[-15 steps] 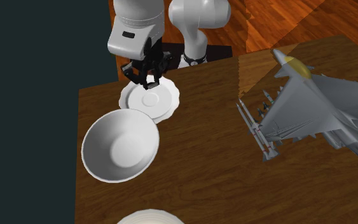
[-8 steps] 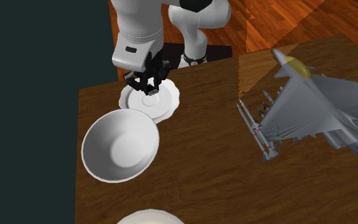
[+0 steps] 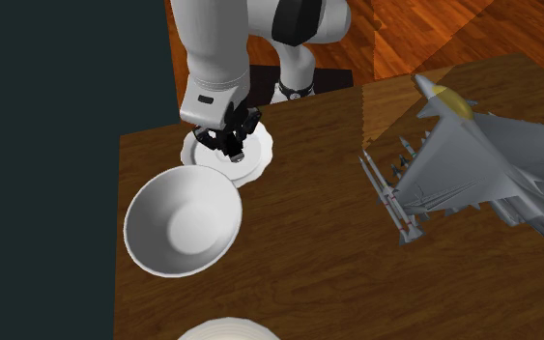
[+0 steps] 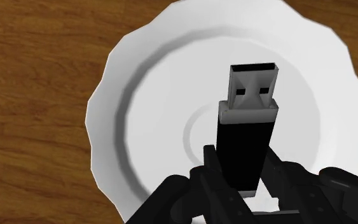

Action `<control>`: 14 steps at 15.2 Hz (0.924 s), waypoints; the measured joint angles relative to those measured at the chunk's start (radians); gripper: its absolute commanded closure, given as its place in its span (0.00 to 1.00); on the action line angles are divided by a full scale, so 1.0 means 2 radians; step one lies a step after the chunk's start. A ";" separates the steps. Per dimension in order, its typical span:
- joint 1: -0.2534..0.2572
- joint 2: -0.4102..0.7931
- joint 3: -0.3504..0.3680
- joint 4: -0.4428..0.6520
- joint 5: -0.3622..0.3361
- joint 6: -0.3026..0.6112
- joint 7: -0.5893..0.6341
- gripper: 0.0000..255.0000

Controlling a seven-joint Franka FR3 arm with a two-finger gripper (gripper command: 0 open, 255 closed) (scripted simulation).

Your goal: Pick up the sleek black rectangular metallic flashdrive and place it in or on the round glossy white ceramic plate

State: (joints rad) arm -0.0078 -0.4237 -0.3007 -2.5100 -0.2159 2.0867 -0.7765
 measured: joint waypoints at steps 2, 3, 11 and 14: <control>0.000 0.001 0.000 -0.001 0.000 0.002 0.000 1.00; 0.000 0.001 0.000 -0.001 0.000 0.003 0.000 1.00; 0.000 0.001 0.000 -0.002 0.000 0.003 0.000 0.00; 0.002 -0.004 0.005 0.014 0.003 -0.018 0.002 0.00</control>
State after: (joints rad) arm -0.0030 -0.4324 -0.2916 -2.4812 -0.2097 2.0502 -0.7722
